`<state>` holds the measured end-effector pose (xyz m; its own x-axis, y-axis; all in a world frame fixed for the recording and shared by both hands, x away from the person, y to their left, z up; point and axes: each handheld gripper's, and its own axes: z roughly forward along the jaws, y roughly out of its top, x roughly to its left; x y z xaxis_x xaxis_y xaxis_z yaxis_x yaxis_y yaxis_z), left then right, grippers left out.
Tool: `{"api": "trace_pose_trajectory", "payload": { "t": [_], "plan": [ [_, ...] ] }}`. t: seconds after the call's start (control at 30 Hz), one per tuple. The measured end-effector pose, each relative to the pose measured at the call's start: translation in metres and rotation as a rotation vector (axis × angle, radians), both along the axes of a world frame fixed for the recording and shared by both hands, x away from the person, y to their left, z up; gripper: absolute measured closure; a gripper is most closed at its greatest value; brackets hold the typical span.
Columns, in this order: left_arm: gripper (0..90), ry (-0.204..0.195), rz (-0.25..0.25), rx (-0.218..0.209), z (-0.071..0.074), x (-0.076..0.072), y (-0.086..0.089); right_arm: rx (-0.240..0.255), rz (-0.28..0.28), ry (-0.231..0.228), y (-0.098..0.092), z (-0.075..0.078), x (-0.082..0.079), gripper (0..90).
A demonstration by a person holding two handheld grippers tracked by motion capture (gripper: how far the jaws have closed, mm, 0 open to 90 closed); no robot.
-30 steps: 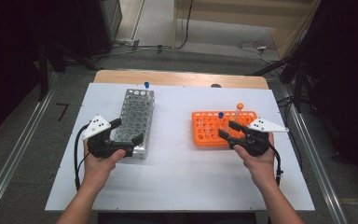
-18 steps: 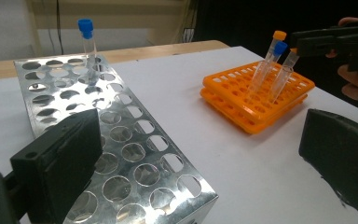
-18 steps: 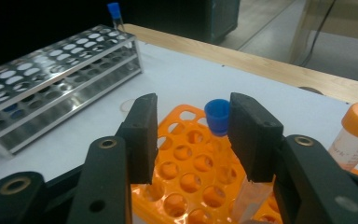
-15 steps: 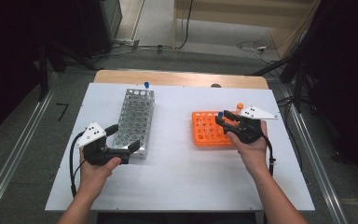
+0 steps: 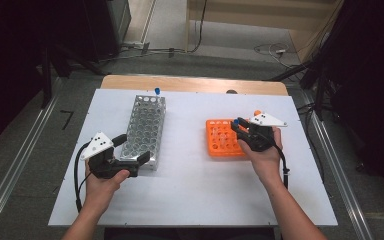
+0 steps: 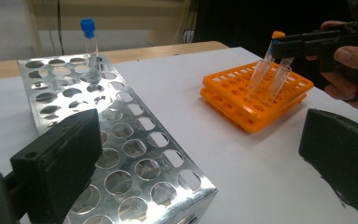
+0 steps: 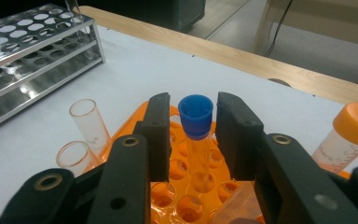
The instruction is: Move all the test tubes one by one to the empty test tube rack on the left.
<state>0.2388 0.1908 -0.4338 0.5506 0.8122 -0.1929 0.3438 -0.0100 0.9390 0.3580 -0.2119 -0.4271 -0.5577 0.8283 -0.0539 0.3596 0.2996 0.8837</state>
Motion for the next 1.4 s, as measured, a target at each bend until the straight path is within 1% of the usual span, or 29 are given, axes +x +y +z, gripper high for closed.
{"api": "trace_pose_trajectory", "payload": {
  "t": [0.07,0.13,0.23,0.27,0.4,0.43,0.5,0.53,0.57,0.6,0.67,0.7,0.77,0.8,0.83,0.87,0.93,1.0,1.03,1.07,1.1,1.13,1.2,1.3,1.33,1.37,1.4],
  "plan": [
    [0.0,0.001,-0.004,0.003,0.000,0.000,-0.002,-0.019,-0.006,-0.012,0.001,-0.002,0.000,71.7],
    [0.0,0.002,-0.008,0.005,0.000,0.000,-0.003,-0.024,-0.008,-0.019,0.001,-0.002,0.000,72.4],
    [0.0,0.003,-0.012,0.006,0.000,0.000,-0.004,-0.012,-0.014,-0.029,-0.001,0.000,-0.001,73.4],
    [0.0,0.002,-0.012,0.005,0.000,0.001,-0.005,-0.001,-0.010,-0.036,-0.004,0.002,-0.001,73.6],
    [0.0,-0.002,-0.017,0.006,0.000,0.001,-0.007,0.013,0.000,-0.043,-0.007,0.007,-0.002,73.7],
    [0.0,-0.001,-0.017,0.007,0.000,0.001,-0.008,0.025,0.001,-0.049,-0.009,0.011,-0.003,73.8],
    [0.0,-0.002,-0.023,0.012,0.000,0.001,-0.009,0.030,0.005,-0.055,-0.010,0.013,-0.004,73.9],
    [0.0,-0.003,-0.025,0.009,0.000,0.001,-0.010,0.039,0.017,-0.068,-0.011,0.019,-0.006,74.1],
    [0.0,-0.003,-0.025,0.011,0.001,0.001,-0.010,0.039,0.017,-0.068,-0.011,0.019,-0.006,74.1],
    [0.0,-0.006,-0.027,0.011,0.001,0.001,-0.011,0.053,0.030,-0.070,-0.012,0.025,-0.009,74.1],
    [0.0,-0.005,-0.032,0.012,0.001,0.001,-0.014,0.056,0.035,-0.073,-0.013,0.027,-0.011,74.1],
    [0.0,-0.007,-0.037,0.012,0.001,0.001,-0.015,0.063,0.043,-0.075,-0.013,0.030,-0.012,74.1],
    [0.0,-0.006,-0.046,0.014,0.001,0.001,-0.018,0.059,0.061,-0.078,-0.012,0.034,-0.015,74.2],
    [0.1,-0.008,-0.050,0.017,0.001,0.001,-0.019,0.062,0.070,-0.081,-0.013,0.038,-0.020,74.2],
    [0.1,-0.008,-0.058,0.019,0.001,0.001,-0.021,0.062,0.070,-0.081,-0.013,0.038,-0.020,74.2],
    [0.5,-0.007,-0.063,0.019,0.001,0.001,-0.023,0.063,0.076,-0.080,-0.013,0.041,-0.024,74.2],
    [0.6,-0.010,-0.074,0.023,0.001,0.001,-0.026,0.068,0.082,-0.079,-0.014,0.042,-0.026,74.2],
    [0.7,-0.013,-0.086,0.025,0.001,0.001,-0.030,0.077,0.099,-0.078,-0.017,0.045,-0.033,74.2],
    [0.7,-0.015,-0.092,0.023,0.001,0.001,-0.032,0.077,0.099,-0.078,-0.017,0.045,-0.033,74.2],
    [1.4,-0.015,-0.102,0.025,0.002,0.001,-0.036,0.081,0.110,-0.072,-0.018,0.047,-0.038,74.2],
    [1.5,-0.015,-0.102,0.025,0.002,0.001,-0.036,0.081,0.110,-0.072,-0.018,0.047,-0.038,74.2],
    [1.9,-0.016,-0.108,0.025,0.002,0.001,-0.038,0.087,0.122,-0.066,-0.020,0.048,-0.044,74.2],
    [2.7,-0.020,-0.123,0.027,0.002,0.001,-0.042,0.089,0.140,-0.061,-0.021,0.048,-0.049,74.2],
    [3.4,-0.020,-0.146,0.029,0.001,0.001,-0.049,0.091,0.153,-0.054,-0.021,0.048,-0.054,74.2],
    [3.9,-0.022,-0.155,0.030,0.001,0.001,-0.051,0.091,0.170,-0.047,-0.021,0.049,-0.059,74.2],
    [3.9,-0.022,-0.162,0.033,0.001,0.001,-0.053,0.091,0.170,-0.047,-0.021,0.049,-0.059,74.2],
    [4.8,-0.025,-0.171,0.030,0.001,0.001,-0.056,0.097,0.189,-0.039,-0.021,0.049,-0.064,74.3]
  ]
}}
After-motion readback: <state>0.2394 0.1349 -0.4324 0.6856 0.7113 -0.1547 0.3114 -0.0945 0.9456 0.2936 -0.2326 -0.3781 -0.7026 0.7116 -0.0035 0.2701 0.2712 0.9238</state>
